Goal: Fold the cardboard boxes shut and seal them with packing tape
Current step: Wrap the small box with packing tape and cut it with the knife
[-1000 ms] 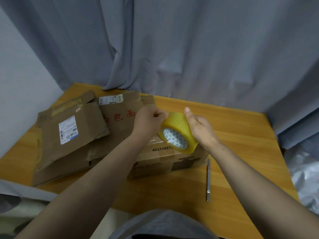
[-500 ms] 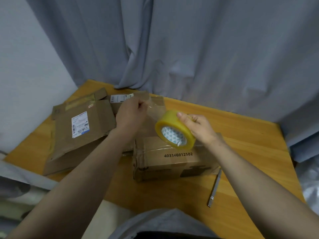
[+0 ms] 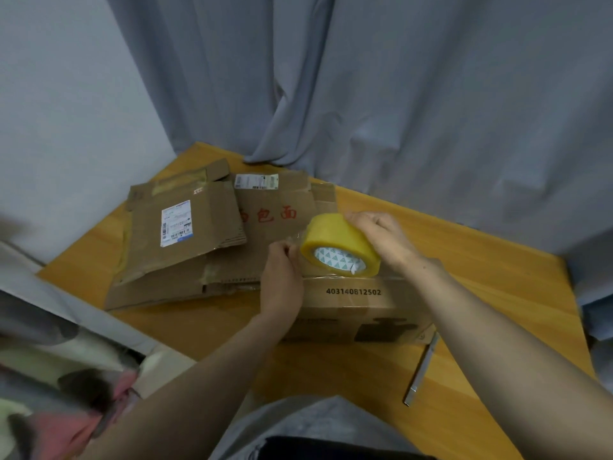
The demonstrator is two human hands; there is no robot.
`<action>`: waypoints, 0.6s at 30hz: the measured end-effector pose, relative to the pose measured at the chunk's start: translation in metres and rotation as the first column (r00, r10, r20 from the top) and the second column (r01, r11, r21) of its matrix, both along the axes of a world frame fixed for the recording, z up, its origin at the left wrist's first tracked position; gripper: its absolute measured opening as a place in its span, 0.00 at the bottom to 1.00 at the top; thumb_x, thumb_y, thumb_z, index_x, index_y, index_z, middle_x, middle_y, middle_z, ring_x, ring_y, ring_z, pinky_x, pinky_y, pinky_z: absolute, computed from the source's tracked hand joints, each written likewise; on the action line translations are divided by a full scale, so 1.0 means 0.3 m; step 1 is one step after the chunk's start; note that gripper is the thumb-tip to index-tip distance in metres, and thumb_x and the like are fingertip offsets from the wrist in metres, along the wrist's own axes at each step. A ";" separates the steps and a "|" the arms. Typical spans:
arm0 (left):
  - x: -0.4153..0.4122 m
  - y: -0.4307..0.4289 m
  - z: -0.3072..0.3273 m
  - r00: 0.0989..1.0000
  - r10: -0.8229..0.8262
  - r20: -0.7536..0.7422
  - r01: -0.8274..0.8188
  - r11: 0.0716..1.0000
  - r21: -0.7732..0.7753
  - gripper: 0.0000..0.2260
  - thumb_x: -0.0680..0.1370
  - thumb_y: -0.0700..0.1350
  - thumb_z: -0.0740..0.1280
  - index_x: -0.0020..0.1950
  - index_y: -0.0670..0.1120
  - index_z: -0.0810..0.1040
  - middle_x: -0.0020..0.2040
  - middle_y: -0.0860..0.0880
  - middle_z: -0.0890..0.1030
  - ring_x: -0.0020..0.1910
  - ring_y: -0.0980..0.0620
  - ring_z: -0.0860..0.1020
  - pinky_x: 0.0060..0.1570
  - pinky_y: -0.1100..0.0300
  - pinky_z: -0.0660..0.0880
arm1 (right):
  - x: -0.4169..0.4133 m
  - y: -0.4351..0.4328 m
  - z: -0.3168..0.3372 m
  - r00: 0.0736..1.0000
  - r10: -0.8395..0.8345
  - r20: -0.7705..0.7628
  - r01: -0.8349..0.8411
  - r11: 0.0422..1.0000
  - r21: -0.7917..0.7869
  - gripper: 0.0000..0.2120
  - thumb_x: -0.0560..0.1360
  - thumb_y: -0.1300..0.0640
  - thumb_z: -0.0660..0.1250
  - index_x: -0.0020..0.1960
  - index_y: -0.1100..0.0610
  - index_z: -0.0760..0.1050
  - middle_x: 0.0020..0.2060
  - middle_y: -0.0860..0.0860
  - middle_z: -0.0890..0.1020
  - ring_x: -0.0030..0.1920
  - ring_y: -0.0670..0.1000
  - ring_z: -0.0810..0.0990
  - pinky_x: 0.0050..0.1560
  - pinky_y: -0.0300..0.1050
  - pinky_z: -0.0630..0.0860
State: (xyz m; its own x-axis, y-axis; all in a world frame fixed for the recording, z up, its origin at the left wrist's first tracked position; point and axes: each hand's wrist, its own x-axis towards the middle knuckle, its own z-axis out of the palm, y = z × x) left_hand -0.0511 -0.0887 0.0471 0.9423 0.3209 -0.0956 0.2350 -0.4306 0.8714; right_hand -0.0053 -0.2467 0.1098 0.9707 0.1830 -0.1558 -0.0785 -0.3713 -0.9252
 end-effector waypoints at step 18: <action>0.049 0.008 -0.005 0.996 0.055 -0.071 -0.051 0.996 0.067 0.07 0.83 0.49 0.54 0.53 0.47 0.69 0.48 0.51 0.72 0.47 0.52 0.71 0.46 0.57 0.67 | 0.022 -0.046 0.206 0.977 0.103 -0.184 -0.201 0.716 -0.668 0.20 0.73 0.39 0.63 0.45 0.56 0.77 0.40 0.51 0.78 0.41 0.51 0.77 0.40 0.45 0.72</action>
